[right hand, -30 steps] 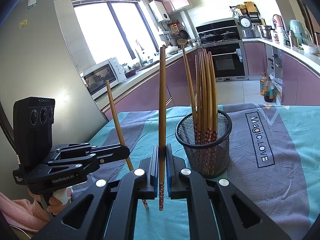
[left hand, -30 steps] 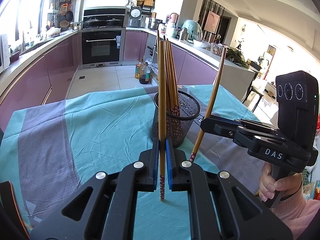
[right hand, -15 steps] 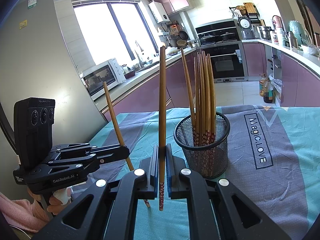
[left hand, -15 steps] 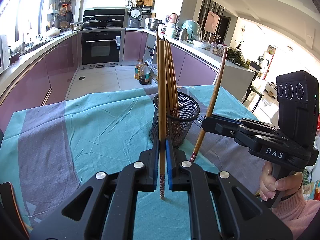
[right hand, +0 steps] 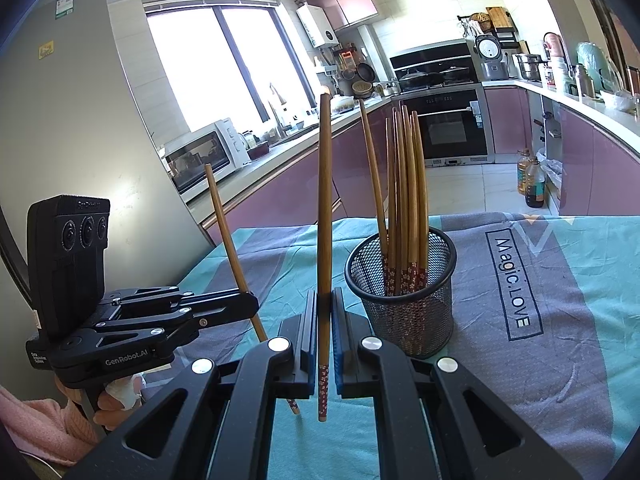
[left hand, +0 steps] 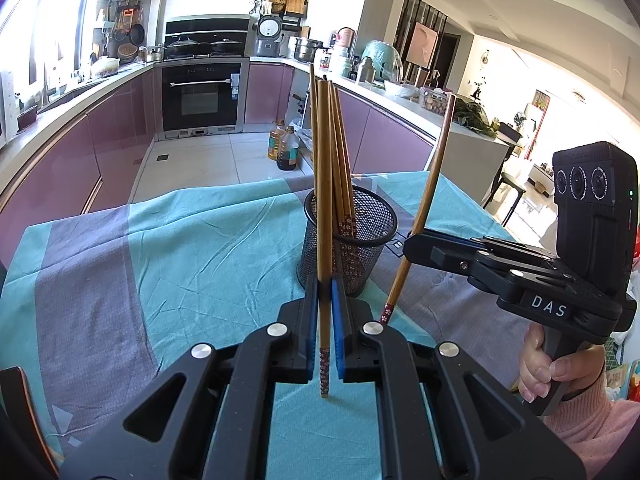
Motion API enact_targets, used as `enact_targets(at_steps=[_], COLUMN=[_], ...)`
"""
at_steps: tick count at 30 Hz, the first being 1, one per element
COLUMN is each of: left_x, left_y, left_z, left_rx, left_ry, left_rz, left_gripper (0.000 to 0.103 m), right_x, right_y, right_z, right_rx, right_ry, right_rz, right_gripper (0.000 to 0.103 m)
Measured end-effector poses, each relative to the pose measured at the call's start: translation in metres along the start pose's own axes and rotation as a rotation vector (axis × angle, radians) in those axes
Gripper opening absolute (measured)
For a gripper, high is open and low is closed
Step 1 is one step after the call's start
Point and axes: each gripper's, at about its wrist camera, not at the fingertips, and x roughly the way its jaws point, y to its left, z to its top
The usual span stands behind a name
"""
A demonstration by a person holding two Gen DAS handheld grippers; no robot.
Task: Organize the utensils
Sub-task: 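Carry the right tool's chopstick over the mesh cup while the left tool follows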
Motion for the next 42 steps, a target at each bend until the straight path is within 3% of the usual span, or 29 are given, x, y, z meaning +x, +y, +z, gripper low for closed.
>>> enact_targets(at_steps=[42], left_x=[-0.01], left_y=[0.009], left_z=[0.015], left_rx=[0.032], left_ry=[-0.056], left_rz=[-0.024], left_gripper=[0.007], right_x=[-0.014], right_y=[0.004], right_z=[0.015], right_rx=[-0.04], right_ry=[-0.053], right_rz=[-0.025], right_gripper=[0.006])
